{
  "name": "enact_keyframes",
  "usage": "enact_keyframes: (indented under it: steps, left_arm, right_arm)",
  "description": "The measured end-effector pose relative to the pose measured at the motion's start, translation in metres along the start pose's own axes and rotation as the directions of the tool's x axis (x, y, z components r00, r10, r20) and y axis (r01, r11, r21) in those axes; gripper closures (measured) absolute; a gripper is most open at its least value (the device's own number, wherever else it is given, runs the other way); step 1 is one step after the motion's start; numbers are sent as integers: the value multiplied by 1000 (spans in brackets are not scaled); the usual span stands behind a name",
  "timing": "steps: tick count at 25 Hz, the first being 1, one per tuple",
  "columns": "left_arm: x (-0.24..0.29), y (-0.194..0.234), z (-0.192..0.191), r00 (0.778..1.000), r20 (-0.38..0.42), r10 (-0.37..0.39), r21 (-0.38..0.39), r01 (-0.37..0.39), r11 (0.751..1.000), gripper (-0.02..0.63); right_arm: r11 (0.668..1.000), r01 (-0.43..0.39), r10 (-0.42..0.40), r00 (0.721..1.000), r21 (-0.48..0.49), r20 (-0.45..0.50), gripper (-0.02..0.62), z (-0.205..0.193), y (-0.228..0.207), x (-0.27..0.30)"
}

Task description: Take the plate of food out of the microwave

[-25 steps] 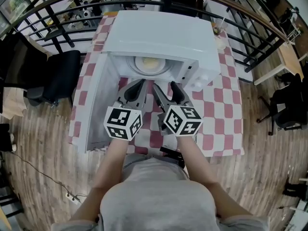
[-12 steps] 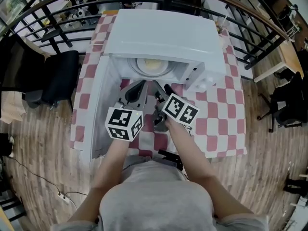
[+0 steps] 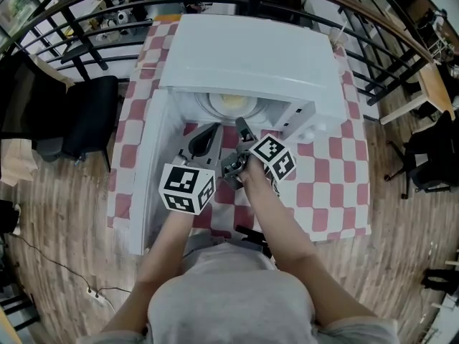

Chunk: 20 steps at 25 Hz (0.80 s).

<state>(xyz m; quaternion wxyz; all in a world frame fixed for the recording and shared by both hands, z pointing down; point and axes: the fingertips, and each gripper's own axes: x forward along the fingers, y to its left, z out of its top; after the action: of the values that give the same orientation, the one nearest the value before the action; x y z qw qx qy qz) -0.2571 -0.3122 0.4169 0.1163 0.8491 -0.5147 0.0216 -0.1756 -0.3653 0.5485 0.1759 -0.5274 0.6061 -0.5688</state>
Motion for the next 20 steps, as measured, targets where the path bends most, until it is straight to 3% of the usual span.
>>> enact_keyframes:
  steps: [12, 20]
  left_arm:
    - [1, 8, -7, 1000, -27, -11, 16, 12, 1000, 603]
    - [2, 10, -11, 999, -34, -11, 3, 11, 1000, 603]
  right_arm:
    - [982, 85, -89, 996, 170, 13, 267, -6, -14, 39]
    - [961, 148, -154, 988, 234, 8, 282, -5, -25, 53]
